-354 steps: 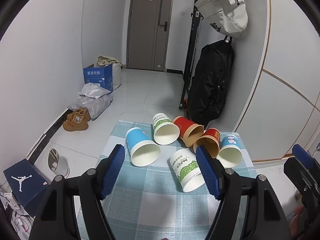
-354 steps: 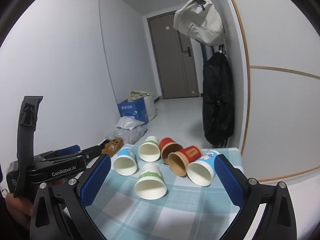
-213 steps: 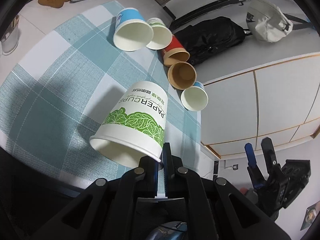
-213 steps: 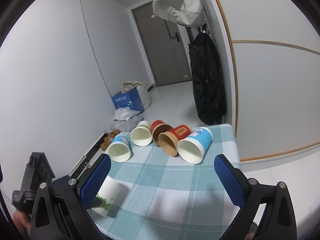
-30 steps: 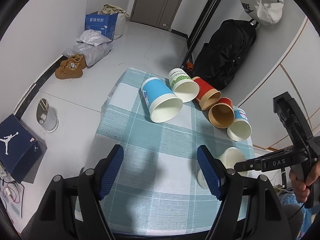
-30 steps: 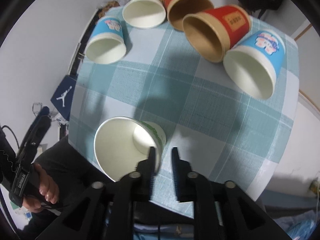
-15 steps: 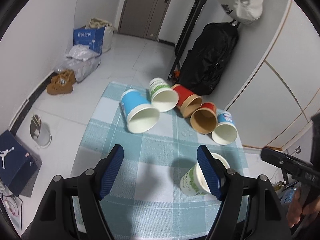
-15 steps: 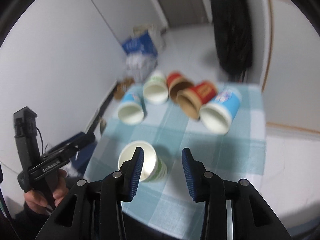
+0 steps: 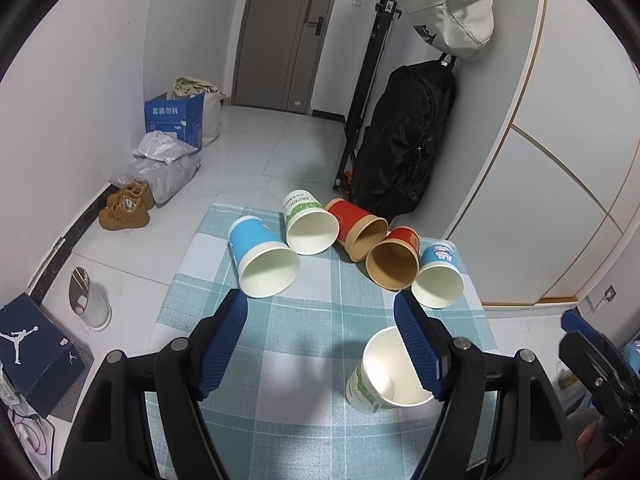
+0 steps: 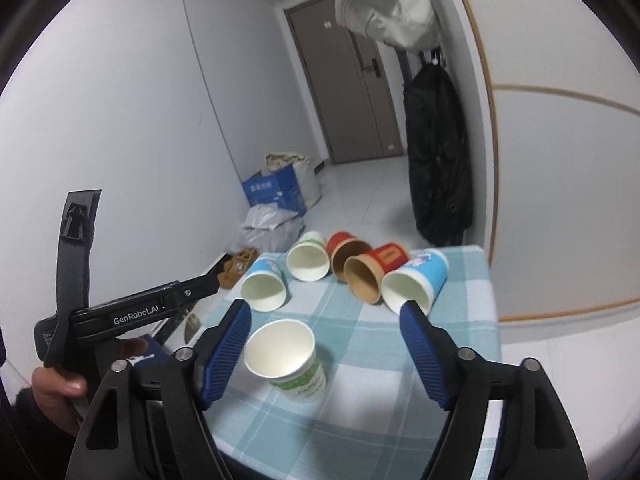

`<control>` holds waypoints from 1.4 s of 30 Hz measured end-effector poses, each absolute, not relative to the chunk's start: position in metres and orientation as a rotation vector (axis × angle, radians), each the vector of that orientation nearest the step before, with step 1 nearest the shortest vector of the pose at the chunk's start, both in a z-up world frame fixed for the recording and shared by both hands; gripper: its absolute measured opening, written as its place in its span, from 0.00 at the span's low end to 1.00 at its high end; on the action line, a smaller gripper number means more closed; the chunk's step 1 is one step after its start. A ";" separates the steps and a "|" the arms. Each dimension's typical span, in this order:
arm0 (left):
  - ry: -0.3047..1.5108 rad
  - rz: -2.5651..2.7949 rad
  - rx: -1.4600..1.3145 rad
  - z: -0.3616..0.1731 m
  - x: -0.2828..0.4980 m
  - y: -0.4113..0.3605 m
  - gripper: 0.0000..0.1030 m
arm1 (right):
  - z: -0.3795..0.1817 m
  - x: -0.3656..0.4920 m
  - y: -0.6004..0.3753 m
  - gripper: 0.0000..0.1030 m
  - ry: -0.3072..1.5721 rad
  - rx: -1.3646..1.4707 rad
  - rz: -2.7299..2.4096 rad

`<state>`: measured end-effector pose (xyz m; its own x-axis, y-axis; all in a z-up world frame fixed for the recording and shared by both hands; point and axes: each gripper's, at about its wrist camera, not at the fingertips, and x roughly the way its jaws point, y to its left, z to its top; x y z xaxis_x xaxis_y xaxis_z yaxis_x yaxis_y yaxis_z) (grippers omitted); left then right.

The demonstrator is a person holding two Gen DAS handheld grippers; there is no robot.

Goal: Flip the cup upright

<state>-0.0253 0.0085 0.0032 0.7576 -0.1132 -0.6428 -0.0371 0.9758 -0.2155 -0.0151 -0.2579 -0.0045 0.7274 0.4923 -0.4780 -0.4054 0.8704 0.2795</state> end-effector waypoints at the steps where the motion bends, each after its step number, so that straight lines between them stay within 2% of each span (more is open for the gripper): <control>1: 0.710 -0.041 -0.221 0.004 -0.025 0.008 0.70 | -0.005 -0.017 -0.259 0.80 0.563 0.161 0.490; 8: 0.692 -0.030 -0.213 0.006 -0.028 0.006 0.70 | -0.013 -0.015 -0.263 0.82 0.584 0.204 0.477; 13: 0.695 -0.029 -0.218 0.005 -0.028 0.006 0.70 | -0.012 -0.020 -0.260 0.90 0.557 0.178 0.471; 42: 0.695 -0.030 -0.217 0.005 -0.031 0.003 0.70 | -0.014 -0.020 -0.261 0.92 0.551 0.184 0.462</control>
